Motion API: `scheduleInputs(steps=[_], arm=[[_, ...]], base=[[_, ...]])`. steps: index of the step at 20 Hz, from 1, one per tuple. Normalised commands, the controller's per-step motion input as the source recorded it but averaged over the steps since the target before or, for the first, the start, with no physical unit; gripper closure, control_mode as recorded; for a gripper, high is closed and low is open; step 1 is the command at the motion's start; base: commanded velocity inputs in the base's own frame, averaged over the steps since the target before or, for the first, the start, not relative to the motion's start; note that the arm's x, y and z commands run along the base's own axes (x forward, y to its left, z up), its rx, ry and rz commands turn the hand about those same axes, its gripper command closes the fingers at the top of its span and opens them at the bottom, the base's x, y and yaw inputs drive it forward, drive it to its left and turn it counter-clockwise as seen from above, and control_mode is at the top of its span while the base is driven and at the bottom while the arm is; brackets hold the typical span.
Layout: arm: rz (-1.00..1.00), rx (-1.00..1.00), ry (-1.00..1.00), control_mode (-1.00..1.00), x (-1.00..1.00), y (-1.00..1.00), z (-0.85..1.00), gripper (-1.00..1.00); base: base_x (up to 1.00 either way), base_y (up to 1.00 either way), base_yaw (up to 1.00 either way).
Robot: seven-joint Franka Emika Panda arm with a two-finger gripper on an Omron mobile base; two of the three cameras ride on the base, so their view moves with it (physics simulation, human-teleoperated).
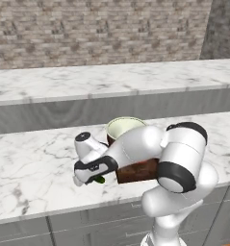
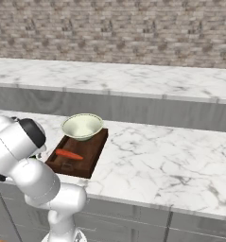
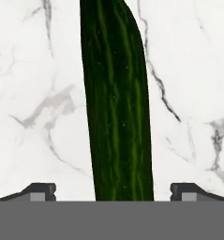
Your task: Place the two vegetables and bowl onto the tray for setting up a vegetable dip station.
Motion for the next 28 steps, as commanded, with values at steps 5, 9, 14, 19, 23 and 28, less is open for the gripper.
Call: scheduleInputs(steps=[5,9,14,19,23,28], arm=[[0.01,0.03,-0.08,-1.0,0.01,0.05,-0.04,1.0],[0.03,0.08,0.0,-1.0,-0.01,0.0,0.05,1.0],[0.06,0.1,0.0,-1.0,-0.01,-0.03,0.04,1.0],[0.1,0.11,-0.01,-1.0,-0.05,-0.06,0.25,1.0],[0.11,0.02,-0.09,-1.0,-0.18,-0.09,0.39,1.0],[0.17,0.0,-0.12,-1.0,-0.24,-0.13,0.39,1.0]], base=[[0.0,0.0,0.0],[0.0,0.0,0.0],[0.0,0.0,0.0],[0.0,0.0,0.0],[0.0,0.0,0.0],[0.0,0.0,0.0]])
